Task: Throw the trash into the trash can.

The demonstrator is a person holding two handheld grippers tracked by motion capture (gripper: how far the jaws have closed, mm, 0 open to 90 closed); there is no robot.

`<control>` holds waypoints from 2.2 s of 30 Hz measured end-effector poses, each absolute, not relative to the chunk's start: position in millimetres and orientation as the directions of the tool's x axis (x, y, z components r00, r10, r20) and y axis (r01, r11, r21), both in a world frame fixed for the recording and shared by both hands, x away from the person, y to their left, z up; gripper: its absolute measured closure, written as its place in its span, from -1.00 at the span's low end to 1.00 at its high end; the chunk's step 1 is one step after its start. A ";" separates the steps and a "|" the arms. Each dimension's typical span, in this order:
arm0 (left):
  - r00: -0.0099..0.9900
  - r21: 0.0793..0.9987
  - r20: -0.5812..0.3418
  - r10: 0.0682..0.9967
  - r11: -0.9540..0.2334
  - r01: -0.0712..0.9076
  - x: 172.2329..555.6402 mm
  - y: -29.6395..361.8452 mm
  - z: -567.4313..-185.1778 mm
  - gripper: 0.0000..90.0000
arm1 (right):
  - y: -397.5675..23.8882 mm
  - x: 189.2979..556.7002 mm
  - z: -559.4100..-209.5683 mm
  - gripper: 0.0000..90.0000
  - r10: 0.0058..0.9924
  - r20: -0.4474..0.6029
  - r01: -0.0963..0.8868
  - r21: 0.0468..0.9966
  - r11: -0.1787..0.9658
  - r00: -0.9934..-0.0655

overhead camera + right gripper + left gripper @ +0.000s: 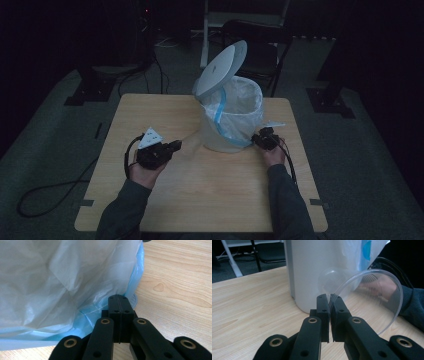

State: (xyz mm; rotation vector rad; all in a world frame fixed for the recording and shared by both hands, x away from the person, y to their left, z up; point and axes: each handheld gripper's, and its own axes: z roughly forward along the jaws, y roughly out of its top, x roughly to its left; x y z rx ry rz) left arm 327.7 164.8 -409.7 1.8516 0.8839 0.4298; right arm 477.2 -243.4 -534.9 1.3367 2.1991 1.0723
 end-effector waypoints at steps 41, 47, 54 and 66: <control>0.772 0.915 -0.074 0.632 -0.265 0.304 316.5 135.0 -369.2 0.93 | -243.7 477.4 -535.1 1.00 0.866 0.086 0.599 0.755 0.266 -0.493; 0.776 0.920 -0.072 0.627 -0.258 0.294 321.4 130.0 -363.5 0.93 | -243.8 477.4 -535.1 1.00 0.866 0.088 0.600 0.755 0.264 -0.493; 0.774 0.924 -0.063 0.629 -0.256 0.283 328.2 125.4 -355.4 0.93 | -244.1 477.4 -535.2 1.00 0.865 0.091 0.600 0.756 0.262 -0.493; 0.777 0.929 -0.051 0.627 -0.255 0.267 341.6 114.8 -340.2 0.93 | -244.4 477.6 -535.3 1.00 0.864 0.095 0.601 0.756 0.261 -0.494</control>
